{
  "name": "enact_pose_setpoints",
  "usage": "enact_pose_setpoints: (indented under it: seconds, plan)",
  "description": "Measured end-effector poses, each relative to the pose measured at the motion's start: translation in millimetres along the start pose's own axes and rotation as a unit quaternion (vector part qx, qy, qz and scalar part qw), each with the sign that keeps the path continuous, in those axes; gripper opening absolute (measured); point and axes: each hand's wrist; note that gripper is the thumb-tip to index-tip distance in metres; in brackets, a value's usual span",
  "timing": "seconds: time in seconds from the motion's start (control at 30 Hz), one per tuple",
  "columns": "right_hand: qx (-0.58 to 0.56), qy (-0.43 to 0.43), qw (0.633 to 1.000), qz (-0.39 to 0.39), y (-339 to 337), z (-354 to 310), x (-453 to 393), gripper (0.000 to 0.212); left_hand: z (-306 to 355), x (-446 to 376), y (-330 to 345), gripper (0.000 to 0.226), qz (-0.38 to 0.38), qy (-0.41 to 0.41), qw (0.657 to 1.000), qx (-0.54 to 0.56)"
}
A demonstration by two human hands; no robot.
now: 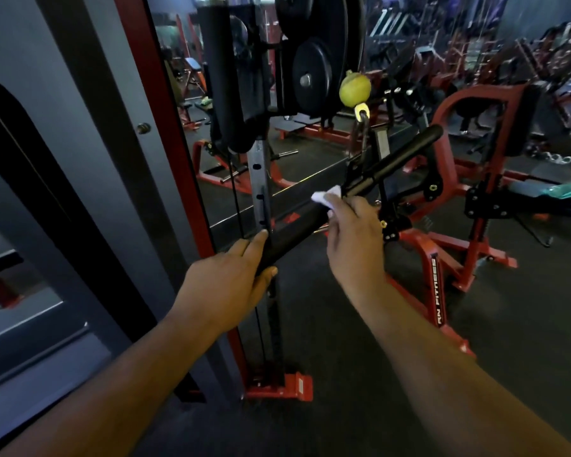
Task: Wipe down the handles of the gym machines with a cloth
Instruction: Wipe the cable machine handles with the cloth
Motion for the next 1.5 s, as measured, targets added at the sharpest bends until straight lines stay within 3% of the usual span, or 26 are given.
enact_pose_setpoints:
  seconds: [0.17,0.27,0.37,0.47,0.67,0.77,0.87,0.97,1.23,1.37,1.43,1.5]
  plan:
    - [-0.045,-0.065,0.997,-0.018,9.7,-42.7,41.5,0.038,-11.8,-1.2,2.5,0.066,-0.002,0.020,0.999,0.027]
    - [-0.050,-0.098,0.994,-0.021,4.1,-35.7,35.2,0.043,-22.3,1.7,2.6,0.067,-0.014,0.030,0.999,0.042]
    - [0.029,-0.004,0.999,0.031,-2.9,-17.0,9.6,0.045,-32.7,3.9,-2.7,0.068,-0.014,0.037,0.998,0.056]
    - [0.060,0.045,0.997,0.026,0.0,-23.1,5.6,0.041,-37.8,3.1,-6.5,0.067,-0.010,0.045,0.998,0.052]
    - [-0.050,-0.008,0.998,-0.044,17.1,-102.3,54.0,0.041,-52.4,2.1,-4.4,0.064,-0.023,0.057,0.995,0.074]
    - [-0.060,-0.047,0.995,-0.056,7.4,-99.5,50.5,0.036,-57.4,6.0,-2.3,0.064,-0.023,0.058,0.995,0.072]
    - [0.002,0.026,1.000,0.017,-2.9,-71.8,23.4,0.037,-60.0,7.7,-5.5,0.065,-0.023,0.051,0.996,0.073]
    - [0.044,0.059,0.997,0.009,0.0,-63.3,12.5,0.041,-59.5,7.5,-10.7,0.066,-0.019,0.051,0.995,0.081]
    - [-0.080,-0.056,0.993,-0.071,13.1,-114.9,56.2,0.037,-68.2,5.0,-9.1,0.062,-0.018,0.061,0.995,0.076]
    - [0.013,0.028,0.999,0.016,-2.1,-71.7,16.6,0.036,-69.7,7.2,-10.5,0.065,-0.001,0.058,0.996,0.072]
    - [0.078,0.048,0.996,0.009,-3.5,-56.2,3.8,0.038,-67.4,7.6,-12.1,0.066,0.005,0.059,0.996,0.069]
    - [0.067,0.050,0.997,0.001,1.9,-68.3,9.5,0.037,-65.0,7.2,-12.6,0.066,0.003,0.059,0.996,0.073]
Point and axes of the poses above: each hand's wrist, its own x-axis away from the middle knuckle, its own y-axis out of the palm, z = x × y, and after that the axes turned 6 degrees about x, right-handed
